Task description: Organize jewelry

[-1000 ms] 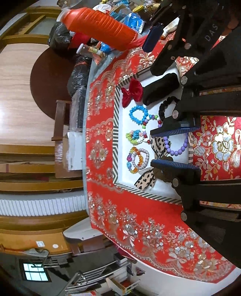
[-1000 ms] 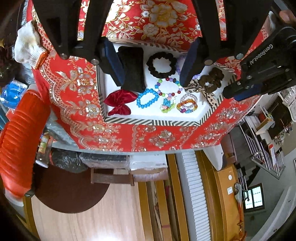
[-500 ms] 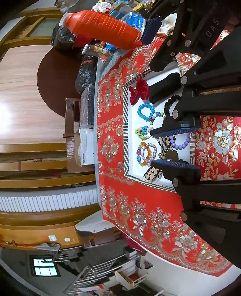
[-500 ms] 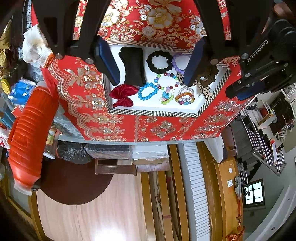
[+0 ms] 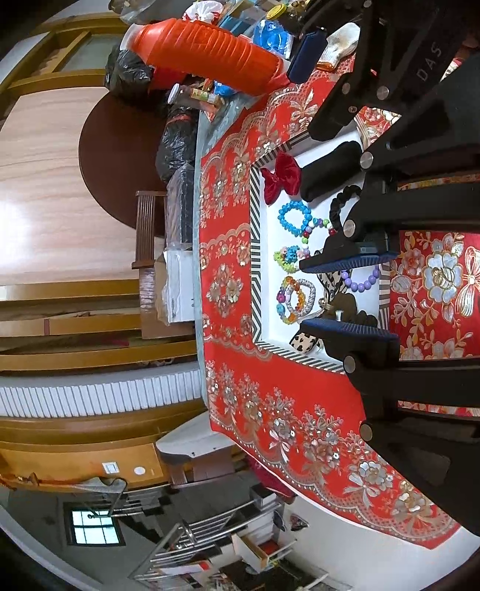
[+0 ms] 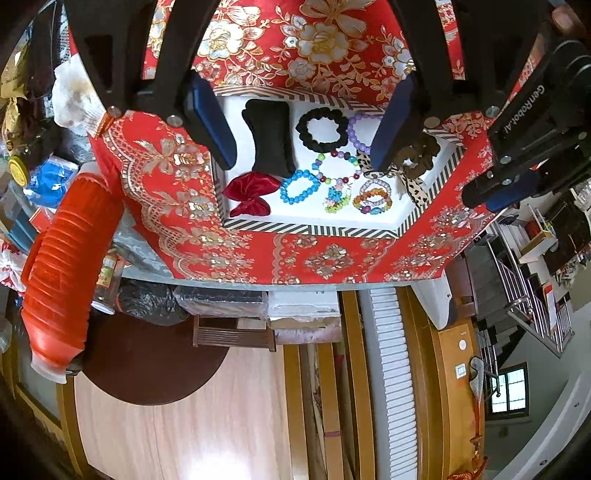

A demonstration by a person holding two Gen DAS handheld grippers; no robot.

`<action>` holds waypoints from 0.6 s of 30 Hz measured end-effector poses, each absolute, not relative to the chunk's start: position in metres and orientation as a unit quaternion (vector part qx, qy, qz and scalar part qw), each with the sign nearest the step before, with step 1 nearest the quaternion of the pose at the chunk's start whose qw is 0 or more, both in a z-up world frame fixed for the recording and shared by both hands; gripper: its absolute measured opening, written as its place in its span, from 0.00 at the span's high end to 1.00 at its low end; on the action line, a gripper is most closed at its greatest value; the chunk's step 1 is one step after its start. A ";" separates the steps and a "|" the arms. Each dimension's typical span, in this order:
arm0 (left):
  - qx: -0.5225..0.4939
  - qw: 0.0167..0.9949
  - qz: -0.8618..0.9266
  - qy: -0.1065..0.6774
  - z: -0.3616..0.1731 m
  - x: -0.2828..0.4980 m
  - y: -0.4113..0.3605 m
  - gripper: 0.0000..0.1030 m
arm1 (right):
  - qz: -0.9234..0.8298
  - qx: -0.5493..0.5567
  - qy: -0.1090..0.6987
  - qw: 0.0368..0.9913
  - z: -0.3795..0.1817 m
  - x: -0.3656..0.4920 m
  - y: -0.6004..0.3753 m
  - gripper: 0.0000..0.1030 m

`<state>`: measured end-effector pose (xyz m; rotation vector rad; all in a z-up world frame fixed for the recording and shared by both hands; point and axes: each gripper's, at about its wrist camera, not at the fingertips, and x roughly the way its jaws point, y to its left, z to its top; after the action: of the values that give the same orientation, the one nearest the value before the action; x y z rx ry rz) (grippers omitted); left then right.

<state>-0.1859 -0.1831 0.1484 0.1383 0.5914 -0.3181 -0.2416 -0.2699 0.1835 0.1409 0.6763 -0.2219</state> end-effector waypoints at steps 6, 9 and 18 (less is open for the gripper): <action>0.070 0.942 -0.155 0.290 0.147 -0.186 -0.183 0.72 | -0.108 0.069 0.334 0.934 0.183 -0.242 -0.271 0.24; 0.077 0.945 -0.149 0.282 0.147 -0.186 -0.184 0.72 | -0.108 0.069 0.335 0.933 0.182 -0.241 -0.272 0.24; 0.091 0.946 -0.130 0.282 0.141 -0.181 -0.187 0.72 | -0.106 0.073 0.344 0.930 0.176 -0.236 -0.276 0.24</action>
<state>-0.1813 -0.1868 0.1410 0.1850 0.5742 -0.2643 -0.2360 -0.2756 0.1761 0.1496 0.7039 -0.2173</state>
